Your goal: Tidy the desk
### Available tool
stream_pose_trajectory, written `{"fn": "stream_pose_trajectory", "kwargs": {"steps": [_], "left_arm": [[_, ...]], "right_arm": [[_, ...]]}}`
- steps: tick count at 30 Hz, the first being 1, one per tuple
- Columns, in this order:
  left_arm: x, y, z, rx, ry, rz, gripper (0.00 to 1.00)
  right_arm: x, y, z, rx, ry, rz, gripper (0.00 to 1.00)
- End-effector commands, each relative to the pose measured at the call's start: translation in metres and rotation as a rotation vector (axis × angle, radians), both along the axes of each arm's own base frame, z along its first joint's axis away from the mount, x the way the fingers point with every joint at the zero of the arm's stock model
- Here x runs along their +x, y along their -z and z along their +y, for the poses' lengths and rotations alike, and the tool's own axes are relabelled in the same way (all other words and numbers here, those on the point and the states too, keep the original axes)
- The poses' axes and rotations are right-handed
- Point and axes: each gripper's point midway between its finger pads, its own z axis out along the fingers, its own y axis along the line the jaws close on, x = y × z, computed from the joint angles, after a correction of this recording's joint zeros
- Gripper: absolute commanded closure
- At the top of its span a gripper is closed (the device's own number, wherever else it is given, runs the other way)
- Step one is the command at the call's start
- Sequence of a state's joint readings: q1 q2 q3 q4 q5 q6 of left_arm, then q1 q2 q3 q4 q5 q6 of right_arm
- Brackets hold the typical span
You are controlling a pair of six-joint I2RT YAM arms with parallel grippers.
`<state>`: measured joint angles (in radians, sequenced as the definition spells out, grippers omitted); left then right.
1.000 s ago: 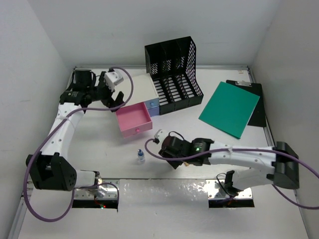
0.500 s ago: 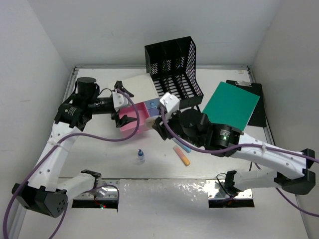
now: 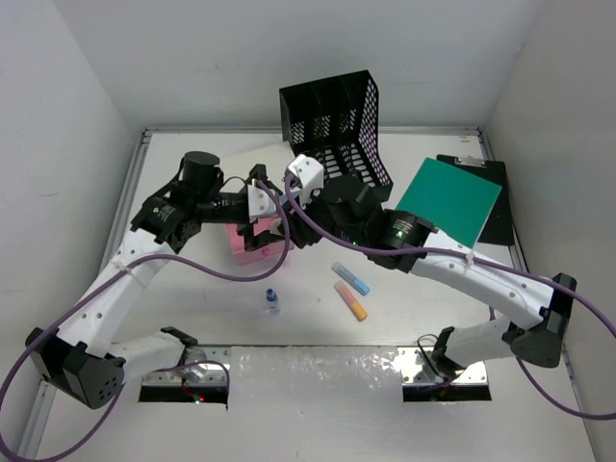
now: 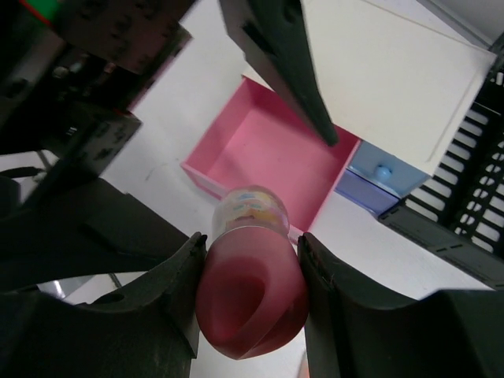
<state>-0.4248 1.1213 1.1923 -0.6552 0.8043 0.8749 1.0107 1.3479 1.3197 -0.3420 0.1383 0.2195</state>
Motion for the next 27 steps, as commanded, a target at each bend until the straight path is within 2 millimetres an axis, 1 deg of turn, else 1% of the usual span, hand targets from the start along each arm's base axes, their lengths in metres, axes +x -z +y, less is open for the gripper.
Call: {"fn": "stream_pose_trajectory", "kwargs": {"steps": [1,3,4,5,7,8,9,10,11,12,13,14,15,16,17,18,19,20,21,22,23,24,25,27], "left_arm": [[0.003,-0.003,-0.006,-0.010,0.024,-0.031,0.00],[0.006,0.005,-0.008,-0.008,0.019,-0.009,0.01],[0.008,0.009,-0.009,-0.005,0.011,0.007,0.02],[0.010,0.010,-0.010,-0.008,0.005,0.014,0.05],[0.015,0.010,-0.011,-0.015,-0.017,0.023,0.19],[0.018,0.010,-0.010,-0.014,-0.036,0.021,0.48],[0.021,0.007,-0.010,-0.020,-0.052,0.012,0.63],[0.025,0.004,-0.006,-0.015,-0.083,-0.005,0.86],[0.028,0.004,-0.004,-0.010,-0.105,-0.018,0.95],[0.032,0.003,-0.002,-0.004,-0.122,-0.039,1.00],[0.039,0.004,0.006,0.022,-0.169,-0.068,1.00],[0.043,0.010,0.011,0.050,-0.192,-0.084,1.00],[0.050,0.013,0.016,0.086,-0.206,-0.128,1.00],[0.061,0.024,0.029,0.150,-0.277,-0.152,1.00],[0.068,0.029,0.037,0.188,-0.310,-0.179,1.00],[0.078,0.030,0.043,0.227,-0.332,-0.231,1.00],[0.089,0.039,0.054,0.285,-0.382,-0.247,1.00],[0.094,0.044,0.061,0.321,-0.392,-0.258,1.00],[0.097,0.048,0.065,0.359,-0.381,-0.279,1.00],[0.101,0.054,0.068,0.387,-0.380,-0.280,1.00],[0.103,0.057,0.070,0.419,-0.360,-0.302,1.00],[0.104,0.061,0.070,0.442,-0.340,-0.311,1.00],[0.104,0.064,0.071,0.457,-0.325,-0.323,1.00],[0.105,0.069,0.074,0.520,-0.268,-0.375,1.00]], "right_arm": [[0.004,-0.054,0.017,0.168,-0.030,-0.066,1.00],[0.004,-0.054,0.018,0.183,-0.034,-0.061,1.00],[0.006,-0.057,0.018,0.201,-0.032,-0.064,1.00],[0.005,-0.058,0.019,0.210,-0.040,-0.063,1.00],[0.005,-0.058,0.021,0.224,-0.043,-0.064,1.00],[0.005,-0.056,0.022,0.222,-0.045,-0.059,1.00],[0.005,-0.054,0.025,0.219,-0.056,-0.051,1.00],[0.007,-0.048,0.024,0.203,-0.056,-0.035,1.00],[0.007,-0.044,0.025,0.191,-0.060,-0.022,1.00],[0.009,-0.039,0.027,0.180,-0.065,-0.008,0.81],[0.010,-0.035,0.024,0.172,-0.062,0.002,0.62],[0.011,-0.033,0.023,0.169,-0.057,0.003,0.45],[0.012,-0.025,0.020,0.157,-0.051,0.014,0.31],[0.014,-0.029,0.012,0.166,-0.029,0.005,0.06],[0.014,-0.030,0.006,0.167,-0.014,-0.001,0.01],[0.015,-0.020,-0.001,0.150,0.005,0.003,0.01],[0.015,-0.031,-0.015,0.164,0.043,-0.030,0.01],[0.014,-0.032,-0.021,0.168,0.055,-0.037,0.01],[0.013,-0.025,-0.028,0.157,0.071,-0.037,0.01],[0.012,-0.035,-0.040,0.173,0.097,-0.064,0.01],[0.010,-0.030,-0.045,0.162,0.108,-0.063,0.01],[0.009,-0.029,-0.050,0.153,0.118,-0.067,0.01],[0.007,-0.033,-0.057,0.159,0.129,-0.077,0.01],[0.008,-0.029,-0.067,0.137,0.165,-0.084,0.01]]}}
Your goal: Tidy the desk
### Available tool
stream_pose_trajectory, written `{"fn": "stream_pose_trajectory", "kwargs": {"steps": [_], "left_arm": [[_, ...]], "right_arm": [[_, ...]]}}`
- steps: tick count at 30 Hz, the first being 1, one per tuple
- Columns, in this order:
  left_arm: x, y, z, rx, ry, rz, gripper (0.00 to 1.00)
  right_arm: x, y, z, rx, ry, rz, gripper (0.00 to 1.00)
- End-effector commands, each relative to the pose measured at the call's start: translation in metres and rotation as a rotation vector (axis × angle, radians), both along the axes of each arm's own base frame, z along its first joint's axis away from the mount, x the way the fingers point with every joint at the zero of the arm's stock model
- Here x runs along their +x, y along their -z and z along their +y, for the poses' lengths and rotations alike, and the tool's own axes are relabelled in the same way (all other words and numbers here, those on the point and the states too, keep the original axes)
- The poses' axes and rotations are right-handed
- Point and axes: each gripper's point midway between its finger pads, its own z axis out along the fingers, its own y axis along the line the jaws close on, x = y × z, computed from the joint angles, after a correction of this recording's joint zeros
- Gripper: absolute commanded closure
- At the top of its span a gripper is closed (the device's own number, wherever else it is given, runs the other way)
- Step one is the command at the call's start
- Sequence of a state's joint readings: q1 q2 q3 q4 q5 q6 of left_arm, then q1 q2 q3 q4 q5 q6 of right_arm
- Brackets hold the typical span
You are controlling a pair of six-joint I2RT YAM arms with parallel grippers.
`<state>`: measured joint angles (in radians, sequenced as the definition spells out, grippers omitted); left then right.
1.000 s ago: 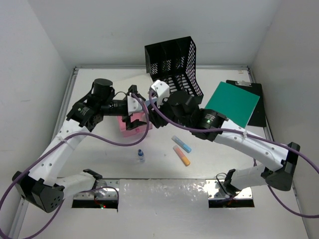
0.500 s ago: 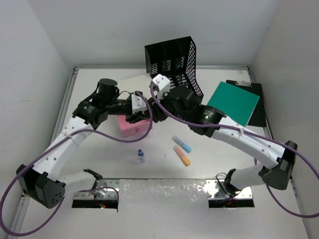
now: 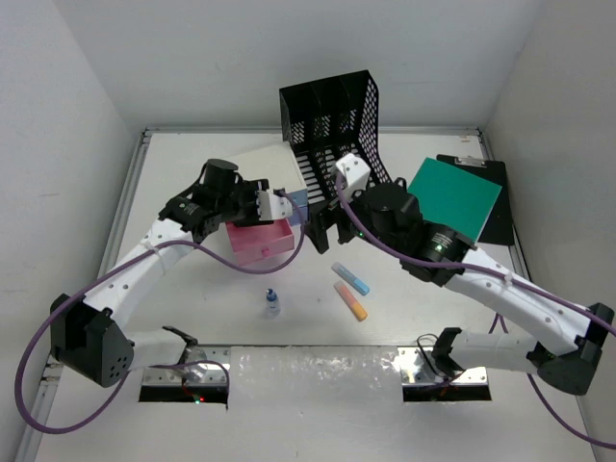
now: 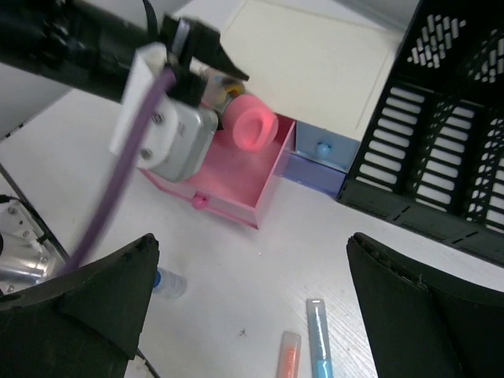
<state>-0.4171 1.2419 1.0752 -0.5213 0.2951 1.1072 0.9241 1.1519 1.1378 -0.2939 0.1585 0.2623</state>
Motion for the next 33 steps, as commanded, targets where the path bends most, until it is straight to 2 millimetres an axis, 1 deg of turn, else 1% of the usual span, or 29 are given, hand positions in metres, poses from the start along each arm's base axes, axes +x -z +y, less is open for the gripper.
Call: {"fn": "stream_pose_trajectory", "kwargs": {"steps": [1,4,6,7,8,9,10,11,12,14,15,16,18,20,21,22,23,25,26,30,33], "left_arm": [[0.016,-0.006,0.018,0.169,0.047,-0.148,1.00],[0.024,-0.007,0.026,0.267,0.069,-0.203,1.00],[0.027,0.000,0.028,0.318,0.093,-0.186,1.00],[0.028,-0.005,0.026,0.320,0.102,-0.186,1.00],[0.025,0.001,0.027,0.338,0.113,-0.147,1.00],[0.026,0.008,0.026,0.348,0.120,-0.120,1.00],[0.026,0.006,0.026,0.352,0.119,-0.116,1.00],[0.024,0.010,0.028,0.367,0.124,-0.097,1.00],[0.023,0.013,0.029,0.375,0.131,-0.087,0.98],[0.016,0.020,0.029,0.390,0.157,-0.061,0.90],[0.013,0.020,0.027,0.382,0.171,-0.055,0.78],[0.011,0.022,0.025,0.380,0.177,-0.046,0.69],[0.010,0.021,0.024,0.370,0.175,-0.039,0.55],[0.005,0.021,0.023,0.363,0.181,-0.016,0.55],[0.003,0.021,0.022,0.353,0.185,-0.005,0.64],[0.003,0.017,0.021,0.344,0.182,-0.005,0.69],[0.001,0.019,0.020,0.334,0.171,0.015,0.78],[-0.004,0.020,0.020,0.328,0.145,0.047,0.86],[-0.006,0.021,0.019,0.328,0.134,0.061,0.91],[-0.013,0.022,0.013,0.305,0.109,0.101,0.92],[-0.015,0.025,0.014,0.304,0.096,0.120,0.92]], "right_arm": [[0.002,-0.027,-0.017,0.042,0.059,-0.075,0.01],[0.001,-0.024,-0.027,0.022,0.088,-0.077,0.01],[0.000,-0.026,-0.031,0.029,0.096,-0.083,0.01],[-0.001,-0.026,-0.032,0.030,0.098,-0.084,0.01],[-0.001,-0.025,-0.034,0.029,0.104,-0.085,0.01],[-0.001,-0.024,-0.035,0.026,0.105,-0.086,0.01],[-0.001,-0.024,-0.035,0.023,0.107,-0.087,0.01],[-0.001,-0.022,-0.036,0.018,0.108,-0.085,0.01],[-0.001,-0.021,-0.037,0.014,0.109,-0.083,0.01],[-0.001,-0.019,-0.036,0.007,0.107,-0.081,0.01],[0.000,-0.018,-0.036,0.002,0.108,-0.080,0.01],[0.000,-0.020,-0.035,0.006,0.107,-0.080,0.01],[0.000,-0.020,-0.035,0.001,0.106,-0.081,0.01],[0.002,-0.020,-0.032,-0.007,0.102,-0.078,0.01],[0.002,-0.019,-0.032,-0.012,0.102,-0.074,0.01],[0.002,-0.018,-0.032,-0.015,0.100,-0.070,0.01],[0.002,-0.019,-0.031,-0.015,0.101,-0.073,0.01],[0.003,-0.021,-0.031,-0.010,0.103,-0.074,0.01],[0.003,-0.022,-0.031,-0.009,0.104,-0.075,0.01],[0.004,-0.024,-0.029,-0.007,0.103,-0.078,0.01],[0.005,-0.024,-0.027,-0.008,0.097,-0.077,0.01]]}}
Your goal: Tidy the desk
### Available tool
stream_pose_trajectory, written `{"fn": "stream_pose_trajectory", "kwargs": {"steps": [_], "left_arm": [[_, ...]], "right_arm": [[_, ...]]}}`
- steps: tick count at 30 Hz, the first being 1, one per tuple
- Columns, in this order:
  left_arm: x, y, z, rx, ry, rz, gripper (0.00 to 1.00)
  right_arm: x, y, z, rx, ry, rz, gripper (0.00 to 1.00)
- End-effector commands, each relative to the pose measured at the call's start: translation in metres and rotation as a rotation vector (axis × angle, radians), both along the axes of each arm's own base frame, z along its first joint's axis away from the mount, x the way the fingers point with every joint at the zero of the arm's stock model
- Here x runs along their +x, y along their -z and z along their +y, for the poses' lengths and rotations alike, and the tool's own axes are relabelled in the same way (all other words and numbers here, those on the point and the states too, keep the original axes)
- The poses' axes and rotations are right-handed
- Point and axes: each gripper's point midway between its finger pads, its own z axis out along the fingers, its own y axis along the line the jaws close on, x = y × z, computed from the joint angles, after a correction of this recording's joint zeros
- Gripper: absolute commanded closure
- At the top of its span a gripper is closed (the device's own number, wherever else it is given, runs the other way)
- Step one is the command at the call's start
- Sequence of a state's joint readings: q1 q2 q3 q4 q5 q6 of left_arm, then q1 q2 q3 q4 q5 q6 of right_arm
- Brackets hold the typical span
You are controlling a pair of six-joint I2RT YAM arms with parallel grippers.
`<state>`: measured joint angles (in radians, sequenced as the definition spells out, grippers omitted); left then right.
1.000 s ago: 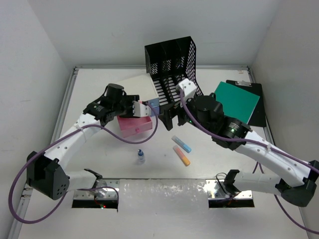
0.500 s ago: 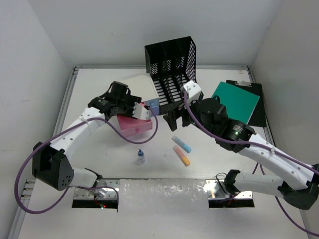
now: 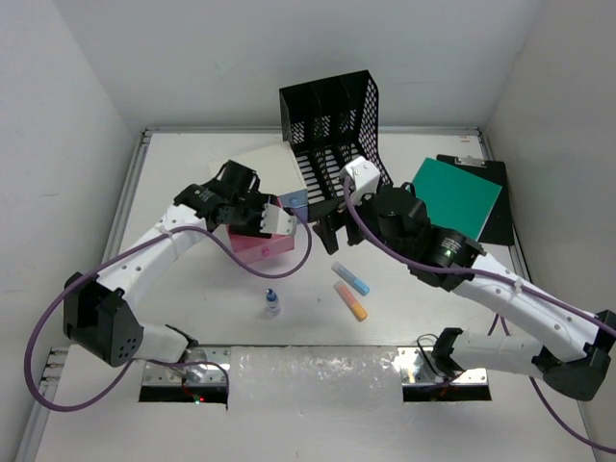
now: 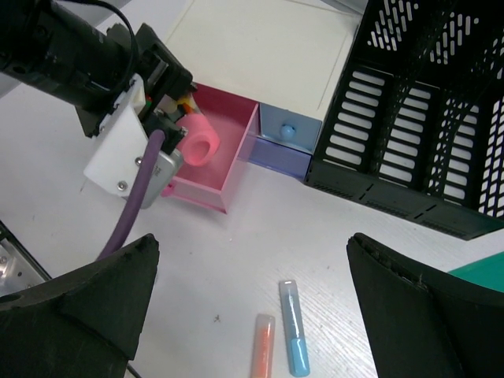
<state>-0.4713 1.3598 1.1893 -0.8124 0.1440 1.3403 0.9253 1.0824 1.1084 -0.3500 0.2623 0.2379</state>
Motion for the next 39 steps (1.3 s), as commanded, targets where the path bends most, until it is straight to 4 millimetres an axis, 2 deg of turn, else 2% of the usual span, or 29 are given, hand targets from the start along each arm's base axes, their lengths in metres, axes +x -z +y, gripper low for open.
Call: {"fn": "stream_pose_trajectory", "kwargs": {"steps": [1,3,6,7,8,9,10,11,12,18,20,21,22,23,24,25,26,27,28,29,30,31,32,33,34,35,36,38,39], "left_arm": [[0.000,-0.006,-0.005,-0.029,-0.038,0.016,0.91],[0.002,0.001,0.001,0.005,-0.061,0.024,0.88],[0.004,0.009,0.008,0.046,-0.086,0.035,0.67],[0.004,0.010,0.009,0.048,-0.090,0.037,0.49],[0.005,0.007,0.007,0.039,-0.092,0.031,0.39],[0.005,0.005,0.006,0.031,-0.093,0.032,0.34],[0.005,0.001,0.005,0.019,-0.096,0.031,0.16],[0.007,-0.007,0.000,-0.009,-0.096,0.024,0.08],[0.007,-0.012,-0.002,-0.026,-0.094,0.018,0.05],[0.013,-0.061,-0.024,-0.194,-0.111,-0.035,0.04],[0.024,-0.087,-0.030,-0.268,-0.137,-0.082,0.04],[0.027,-0.097,-0.032,-0.318,-0.177,-0.084,0.04],[0.035,-0.114,-0.029,-0.365,-0.218,-0.118,0.04],[0.049,-0.132,-0.028,-0.424,-0.255,-0.176,0.03],[0.058,-0.138,-0.024,-0.488,-0.333,-0.173,0.03],[0.075,-0.152,-0.004,-0.533,-0.416,-0.214,0.03],[0.091,-0.164,0.006,-0.584,-0.466,-0.255,0.03],[0.105,-0.156,0.014,-0.622,-0.548,-0.225,0.03],[0.121,-0.164,0.038,-0.647,-0.627,-0.254,0.03],[0.136,-0.152,0.045,-0.669,-0.693,-0.230,0.03],[0.144,-0.149,0.051,-0.676,-0.721,-0.229,0.03],[0.152,-0.144,0.062,-0.677,-0.764,-0.237,0.03],[0.160,-0.142,0.065,-0.695,-0.793,-0.243,0.03],[0.169,-0.130,0.068,-0.690,-0.820,-0.229,0.03],[0.177,-0.129,0.075,-0.708,-0.841,-0.237,0.03],[0.185,-0.117,0.077,-0.723,-0.867,-0.204,0.03],[0.190,-0.121,0.082,-0.755,-0.866,-0.193,0.03],[0.198,-0.117,0.084,-0.789,-0.882,-0.171,0.03],[0.205,-0.110,0.085,-0.792,-0.891,-0.159,0.03]], "right_arm": [[0.004,-0.025,0.004,0.042,0.005,-0.044,0.01],[0.004,-0.024,0.005,0.040,0.001,-0.040,0.01],[0.004,-0.021,0.005,0.032,-0.002,-0.032,0.01],[0.004,-0.020,0.006,0.032,-0.003,-0.030,0.01],[0.004,-0.017,0.007,0.022,-0.007,-0.025,0.01],[0.003,-0.016,0.007,0.018,-0.011,-0.022,0.01],[0.004,-0.014,0.007,0.008,-0.012,-0.016,0.01],[0.001,-0.011,0.010,0.008,-0.032,-0.011,0.01],[0.001,-0.013,0.012,0.012,-0.043,-0.022,0.01],[0.006,-0.016,-0.002,0.030,0.022,-0.063,0.01],[0.007,-0.013,-0.004,0.031,0.036,-0.068,0.01],[0.009,-0.008,-0.003,0.037,0.047,-0.061,0.08],[0.010,-0.004,-0.001,0.046,0.052,-0.053,0.20],[0.011,-0.001,0.001,0.056,0.059,-0.047,0.33],[0.013,0.009,0.004,0.055,0.063,-0.032,0.47],[0.015,0.019,0.014,0.070,0.055,-0.002,0.69],[0.016,0.026,0.019,0.075,0.055,0.012,0.73],[0.009,0.039,0.030,0.067,0.032,0.030,0.71],[0.010,0.044,0.044,0.088,0.024,0.027,0.64],[0.009,0.051,0.051,0.084,0.033,0.024,0.48],[0.000,0.051,0.068,0.095,0.001,0.016,0.47],[0.001,0.064,0.079,0.070,0.001,0.025,0.45],[0.003,0.062,0.087,0.073,0.012,0.017,0.45],[-0.001,0.063,0.098,0.083,0.000,0.016,0.45],[0.001,0.078,0.106,0.057,0.004,0.031,0.46],[0.002,0.080,0.112,0.060,0.007,0.034,0.48],[0.003,0.083,0.119,0.078,0.009,0.044,0.49],[0.004,0.099,0.130,0.078,0.004,0.074,0.50],[0.001,0.100,0.140,0.113,-0.015,0.089,0.50]]}}
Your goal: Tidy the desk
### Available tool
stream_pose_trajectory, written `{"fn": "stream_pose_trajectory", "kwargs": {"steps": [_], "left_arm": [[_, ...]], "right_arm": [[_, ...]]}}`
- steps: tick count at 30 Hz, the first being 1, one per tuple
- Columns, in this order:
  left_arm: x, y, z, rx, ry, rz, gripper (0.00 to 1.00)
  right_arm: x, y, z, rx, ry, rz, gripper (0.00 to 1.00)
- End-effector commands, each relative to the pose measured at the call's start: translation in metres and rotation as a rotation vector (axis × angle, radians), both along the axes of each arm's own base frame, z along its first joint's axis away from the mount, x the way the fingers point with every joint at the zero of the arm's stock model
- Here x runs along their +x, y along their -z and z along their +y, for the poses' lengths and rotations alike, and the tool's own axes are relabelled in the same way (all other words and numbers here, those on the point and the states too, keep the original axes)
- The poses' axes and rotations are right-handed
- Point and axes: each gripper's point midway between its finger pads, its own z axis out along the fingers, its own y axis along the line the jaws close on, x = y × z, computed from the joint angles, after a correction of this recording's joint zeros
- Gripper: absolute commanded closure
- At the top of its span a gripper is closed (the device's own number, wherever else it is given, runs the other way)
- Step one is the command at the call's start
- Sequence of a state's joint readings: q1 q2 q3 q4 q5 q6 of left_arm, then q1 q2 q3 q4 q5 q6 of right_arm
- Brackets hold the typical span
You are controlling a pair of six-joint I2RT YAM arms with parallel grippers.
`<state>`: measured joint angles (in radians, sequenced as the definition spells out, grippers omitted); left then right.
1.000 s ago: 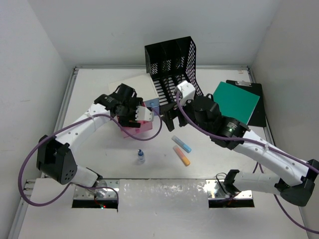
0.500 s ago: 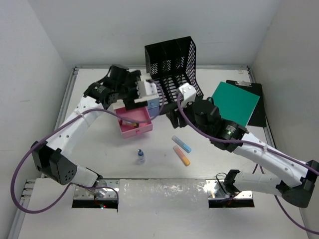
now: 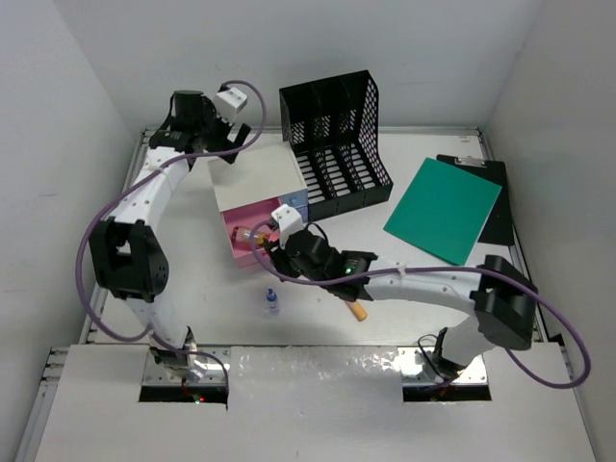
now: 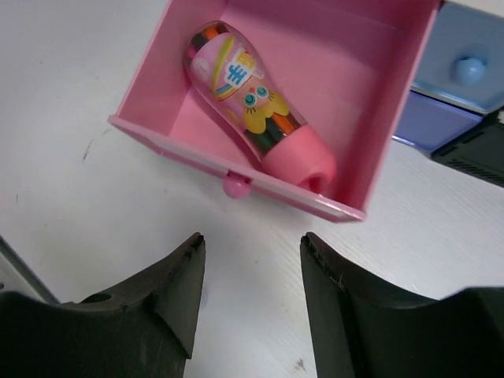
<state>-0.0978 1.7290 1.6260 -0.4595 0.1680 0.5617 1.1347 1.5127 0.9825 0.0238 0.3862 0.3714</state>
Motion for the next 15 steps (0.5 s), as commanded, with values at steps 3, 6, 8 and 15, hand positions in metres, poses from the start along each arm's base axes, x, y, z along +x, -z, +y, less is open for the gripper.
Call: {"fn": "stream_pose_trajectory", "kwargs": {"steps": [3,6,8,15], "left_arm": [[0.030,-0.025,-0.003,-0.135,-0.041,-0.088,0.05],[0.033,-0.009,-0.002,-0.139,-0.053,-0.060,0.06],[0.032,-0.003,-0.001,-0.132,-0.055,-0.052,0.07],[0.023,0.015,0.003,-0.111,-0.062,-0.049,0.07]], "right_arm": [[0.010,-0.030,0.050,0.201,0.024,-0.007,0.52],[0.011,-0.022,0.060,0.233,0.039,0.002,0.55],[0.014,-0.014,0.064,0.230,0.049,0.006,0.57],[0.016,0.005,0.076,0.204,0.051,0.042,0.59]]}}
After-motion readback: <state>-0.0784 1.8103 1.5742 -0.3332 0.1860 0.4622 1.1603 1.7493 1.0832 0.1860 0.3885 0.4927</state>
